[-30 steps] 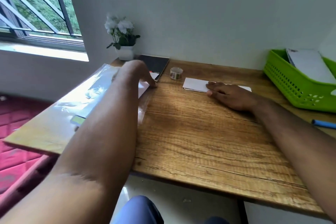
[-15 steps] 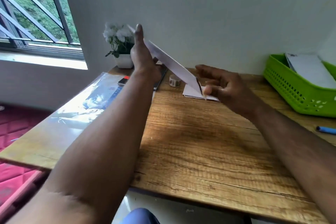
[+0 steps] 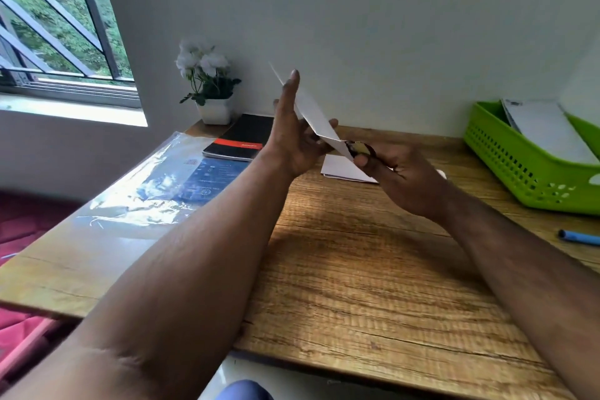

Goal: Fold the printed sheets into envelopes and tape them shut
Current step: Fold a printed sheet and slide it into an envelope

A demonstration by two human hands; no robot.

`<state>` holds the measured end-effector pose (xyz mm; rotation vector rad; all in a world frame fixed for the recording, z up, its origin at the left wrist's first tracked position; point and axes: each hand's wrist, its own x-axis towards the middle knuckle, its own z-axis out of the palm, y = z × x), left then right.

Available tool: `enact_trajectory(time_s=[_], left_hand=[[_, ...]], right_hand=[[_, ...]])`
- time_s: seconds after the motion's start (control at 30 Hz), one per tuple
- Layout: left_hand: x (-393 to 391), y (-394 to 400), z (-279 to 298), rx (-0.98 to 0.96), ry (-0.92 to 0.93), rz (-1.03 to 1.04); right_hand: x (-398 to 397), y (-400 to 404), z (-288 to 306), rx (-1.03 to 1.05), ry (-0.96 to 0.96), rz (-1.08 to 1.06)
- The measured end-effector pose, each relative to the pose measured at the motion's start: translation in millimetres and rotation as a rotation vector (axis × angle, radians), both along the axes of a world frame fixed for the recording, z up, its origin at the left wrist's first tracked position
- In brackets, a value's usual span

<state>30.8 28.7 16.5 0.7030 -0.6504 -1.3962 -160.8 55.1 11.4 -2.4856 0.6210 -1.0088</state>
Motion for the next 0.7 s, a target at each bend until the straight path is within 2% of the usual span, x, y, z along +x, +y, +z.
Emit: enact_trajectory(time_s=[0.13, 0.3, 0.43, 0.57, 0.7], left_hand=[[-4.4, 2.7, -2.1, 0.067, 0.060, 0.069], [-12.8, 5.3, 1.1, 0.129, -0.031, 0.108], [-17.5, 1.4, 2.3, 0.163, 0.019, 0.193], [-19.3, 4.2, 8.2, 0.167, 0.119, 0.301], [-24.8, 5.0, 11.0, 0.163, 0.135, 0.287]], right_hand=[[-5.9, -5.4, 1.5, -0.126, -0.012, -0.090], [-12.4, -14.5, 0.4, -0.421, -0.018, -0.193], [-14.0, -16.5, -1.5, -0.529, -0.037, -0.216], [-18.4, -23.8, 2.3, -0.612, -0.074, -0.365], [-23.6, -24.6, 4.7, -0.635, -0.092, -0.373]])
